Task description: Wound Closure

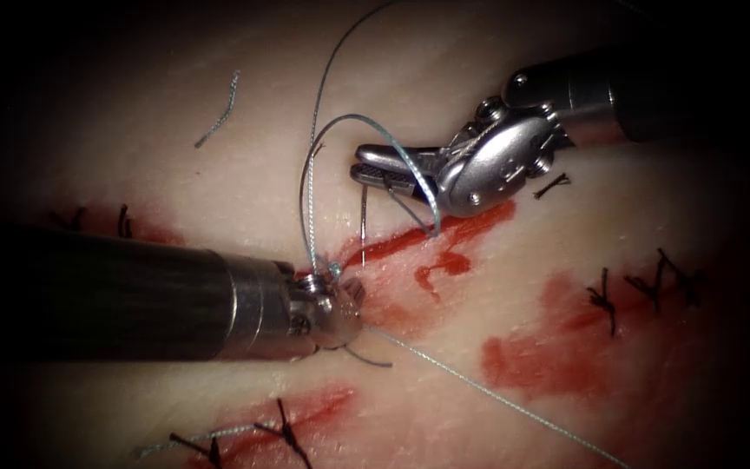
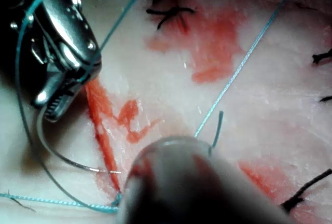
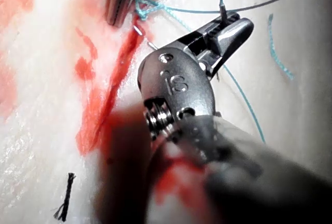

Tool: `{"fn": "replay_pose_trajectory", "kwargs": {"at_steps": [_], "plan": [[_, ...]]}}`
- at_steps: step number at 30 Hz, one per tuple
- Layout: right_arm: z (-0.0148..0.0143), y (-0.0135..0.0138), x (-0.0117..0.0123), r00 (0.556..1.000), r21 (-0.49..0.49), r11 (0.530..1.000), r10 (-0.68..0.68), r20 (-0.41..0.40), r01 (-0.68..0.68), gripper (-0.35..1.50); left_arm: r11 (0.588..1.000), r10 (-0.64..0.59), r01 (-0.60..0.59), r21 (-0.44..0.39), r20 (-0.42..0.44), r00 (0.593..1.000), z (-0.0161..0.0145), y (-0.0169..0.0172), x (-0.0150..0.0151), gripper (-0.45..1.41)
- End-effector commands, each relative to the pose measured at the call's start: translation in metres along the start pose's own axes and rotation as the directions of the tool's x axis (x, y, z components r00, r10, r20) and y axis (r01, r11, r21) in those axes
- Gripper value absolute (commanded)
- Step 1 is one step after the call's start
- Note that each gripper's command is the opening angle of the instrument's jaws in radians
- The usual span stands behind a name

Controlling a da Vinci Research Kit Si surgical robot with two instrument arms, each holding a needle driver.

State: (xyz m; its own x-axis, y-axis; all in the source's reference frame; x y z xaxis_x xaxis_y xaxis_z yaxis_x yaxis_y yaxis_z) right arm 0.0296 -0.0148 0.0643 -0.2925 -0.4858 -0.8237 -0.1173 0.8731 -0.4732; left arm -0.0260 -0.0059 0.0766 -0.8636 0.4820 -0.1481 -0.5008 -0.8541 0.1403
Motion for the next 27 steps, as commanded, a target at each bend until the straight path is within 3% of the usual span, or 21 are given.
{"fn": "replay_pose_trajectory", "kwargs": {"at_steps": [1, 8, 9, 10, 11, 13, 16, 19, 23, 24, 25, 27], "plan": [[0.0007, -0.0003, -0.0005, 1.0, -0.006, 1.0, 0.031, 0.005, -0.031, -0.35, 1.0, -0.001, 0.001, -0.001, 0.0, 1.0, 0.0005, 0.0006, 0.0002, -0.45], [0.0002, -0.0012, -0.0007, 0.975, 0.007, 0.975, 0.222, 0.016, -0.222, -0.35, 1.0, -0.008, 0.008, -0.02, -0.002, 1.0, -0.0001, -0.0003, 0.0008, -0.42], [0.0001, -0.0014, -0.0009, 0.957, 0.008, 0.957, 0.288, 0.016, -0.289, -0.35, 0.999, 0.007, -0.009, -0.041, -0.032, 0.999, -0.0004, -0.0009, 0.0013, -0.13], [0.0001, -0.0014, -0.0009, 0.957, 0.008, 0.957, 0.288, 0.016, -0.289, -0.35, 0.999, 0.007, -0.009, -0.041, -0.032, 0.999, -0.0004, -0.0009, 0.0013, -0.13], [0.0002, -0.0013, -0.0012, 0.926, 0.005, 0.926, 0.377, 0.019, -0.377, -0.35, 0.997, 0.022, -0.026, -0.067, -0.068, 0.997, -0.001, -0.0014, 0.0018, 0.34], [0.0002, -0.0012, -0.0015, 0.9, 0.003, 0.9, 0.435, 0.025, -0.436, -0.35, 0.994, 0.02, -0.03, -0.104, -0.1, 0.995, -0.0015, -0.0014, 0.0019, 0.27], [0.0001, -0.0011, -0.0019, 0.865, -0.006, 0.865, 0.501, 0.028, -0.501, -0.35, 0.985, 0.018, -0.042, -0.165, -0.142, 0.99, -0.0023, -0.0008, 0.0016, -0.1], [-0.0001, -0.0013, -0.0026, 0.82, -0.012, 0.821, 0.571, 0.029, -0.571, -0.35, 0.958, 0.019, -0.072, -0.278, -0.189, 0.982, -0.0041, -0.0002, 0.0014, -0.11], [0.0, -0.0017, -0.003, 0.736, -0.045, 0.737, 0.676, 0.036, -0.675, -0.35, 0.885, -0.109, -0.002, -0.466, -0.212, 0.971, -0.0071, -0.001, 0.0023, -0.01], [0.0, -0.0017, -0.003, 0.726, -0.055, 0.726, 0.687, 0.037, -0.685, -0.35, 0.873, -0.124, 0.01, -0.487, -0.203, 0.971, -0.0075, -0.0014, 0.0024, 0.0], [0.0, -0.0017, -0.003, 0.681, -0.095, 0.681, 0.731, 0.036, -0.726, -0.35, 0.845, -0.159, 0.039, -0.534, -0.181, 0.97, -0.0082, -0.0024, 0.0026, 0.04], [0.0, -0.0017, -0.003, 0.654, -0.113, 0.653, 0.756, 0.033, -0.749, -0.35, 0.839, -0.165, 0.04, -0.543, -0.184, 0.969, -0.0086, -0.0032, 0.0028, 0.02]]}}
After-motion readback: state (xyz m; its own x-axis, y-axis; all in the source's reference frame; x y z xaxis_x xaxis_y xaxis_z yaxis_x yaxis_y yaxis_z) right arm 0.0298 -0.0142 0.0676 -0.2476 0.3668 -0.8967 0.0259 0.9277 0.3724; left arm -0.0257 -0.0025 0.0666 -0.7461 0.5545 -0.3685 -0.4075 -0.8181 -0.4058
